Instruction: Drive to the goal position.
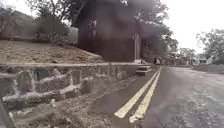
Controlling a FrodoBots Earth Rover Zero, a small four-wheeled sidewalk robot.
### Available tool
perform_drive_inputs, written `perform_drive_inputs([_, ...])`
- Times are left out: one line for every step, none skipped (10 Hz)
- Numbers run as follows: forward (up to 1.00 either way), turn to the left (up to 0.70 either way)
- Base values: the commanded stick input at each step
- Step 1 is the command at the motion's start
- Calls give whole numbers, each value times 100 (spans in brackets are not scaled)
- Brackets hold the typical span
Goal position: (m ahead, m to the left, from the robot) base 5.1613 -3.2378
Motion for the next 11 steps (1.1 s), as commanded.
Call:
perform_drive_inputs([0,0])
perform_drive_inputs([0,0])
perform_drive_inputs([0,0])
perform_drive_inputs([-45,0])
perform_drive_inputs([-45,0])
perform_drive_inputs([-45,0])
perform_drive_inputs([-45,0])
perform_drive_inputs([-45,0])
perform_drive_inputs([-45,0])
perform_drive_inputs([-45,0])
perform_drive_inputs([-45,0])
